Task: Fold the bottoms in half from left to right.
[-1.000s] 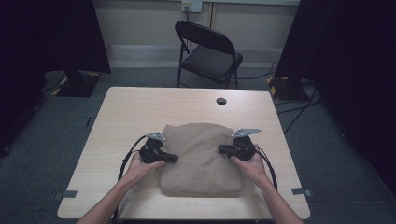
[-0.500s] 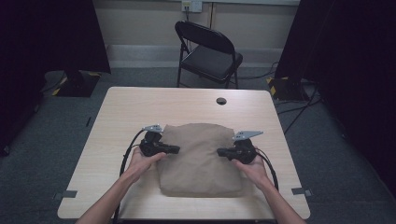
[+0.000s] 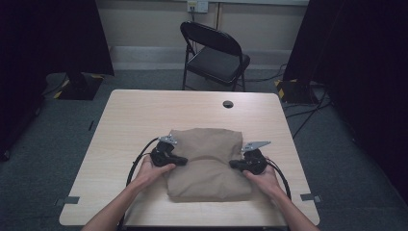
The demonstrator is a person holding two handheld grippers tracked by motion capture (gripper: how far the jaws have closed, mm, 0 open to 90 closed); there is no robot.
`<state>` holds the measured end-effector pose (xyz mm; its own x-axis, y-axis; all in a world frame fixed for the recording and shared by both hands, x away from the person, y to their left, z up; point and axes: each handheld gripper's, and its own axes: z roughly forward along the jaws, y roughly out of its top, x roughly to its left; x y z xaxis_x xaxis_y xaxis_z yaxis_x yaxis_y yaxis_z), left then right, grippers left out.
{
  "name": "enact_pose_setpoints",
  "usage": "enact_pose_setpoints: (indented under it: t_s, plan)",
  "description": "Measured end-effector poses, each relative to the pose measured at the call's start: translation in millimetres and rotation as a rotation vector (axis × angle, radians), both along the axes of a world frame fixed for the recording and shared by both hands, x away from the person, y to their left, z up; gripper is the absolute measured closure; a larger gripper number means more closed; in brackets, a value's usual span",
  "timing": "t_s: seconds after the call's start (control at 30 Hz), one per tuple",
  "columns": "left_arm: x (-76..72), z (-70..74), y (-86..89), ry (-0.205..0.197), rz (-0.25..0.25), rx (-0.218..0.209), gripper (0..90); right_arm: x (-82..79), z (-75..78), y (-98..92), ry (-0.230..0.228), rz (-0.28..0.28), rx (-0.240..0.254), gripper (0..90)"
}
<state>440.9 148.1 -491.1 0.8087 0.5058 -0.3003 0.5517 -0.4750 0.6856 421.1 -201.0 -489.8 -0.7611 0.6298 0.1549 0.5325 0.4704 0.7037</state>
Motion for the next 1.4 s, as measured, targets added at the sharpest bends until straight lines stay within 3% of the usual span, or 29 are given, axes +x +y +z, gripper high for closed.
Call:
enact_pose_setpoints:
  t_s: [0.13,0.3,0.37,0.4,0.43,0.53,0.63,0.73,0.87,1.0,1.1,1.2,1.4]
  plan:
    - [-4.8,2.0,7.7,-0.015,-0.012,0.046,90.0,-5.9,3.3,5.4,-0.022,0.013,-0.042,84.8]
    - [-7.8,2.4,19.9,0.008,0.03,0.013,90.0,-7.9,3.0,-0.5,-0.026,0.003,-0.046,84.9]
    - [-13.5,5.9,22.9,-0.025,0.037,0.004,90.0,-8.2,2.4,-2.1,-0.023,-0.008,-0.038,84.7]
    - [-19.5,11.0,23.7,-0.058,0.035,-0.019,90.0,-8.5,1.9,-1.9,-0.021,-0.014,-0.034,84.5]
    - [-23.4,15.0,23.0,-0.061,0.023,-0.038,90.0,-8.7,2.2,-1.0,-0.025,-0.012,-0.04,84.5]
    - [-30.9,15.5,20.7,-0.046,-0.022,-0.007,90.0,-8.5,2.3,-0.8,-0.024,-0.011,-0.04,83.7]
    - [-30.6,4.5,28.3,-0.018,0.006,-0.004,90.0,-8.4,2.4,-1.9,-0.016,-0.013,-0.032,81.4]
    - [-25.7,-0.1,34.8,-0.015,0.014,0.002,90.0,-8.8,3.5,-2.4,-0.02,-0.008,-0.043,78.6]
    - [-22.1,-3.3,36.1,0.0,0.0,0.001,90.0,-9.0,3.1,-6.3,-0.011,-0.013,-0.044,78.8]
    - [-22.1,-3.6,36.4,0.004,0.001,-0.003,90.0,-13.0,5.0,-9.1,-0.028,-0.017,-0.09,78.4]
    - [-23.2,-3.2,36.7,-0.007,-0.002,0.005,90.0,-14.5,4.7,-16.8,-0.004,-0.04,-0.076,78.5]
    - [-23.3,-4.1,40.3,0.004,0.004,-0.008,90.0,-16.6,7.0,-14.6,-0.013,-0.046,-0.077,76.0]
    - [-25.7,-4.3,46.2,0.0,0.017,-0.01,90.0,-34.9,27.2,0.1,-0.069,0.024,0.031,71.1]
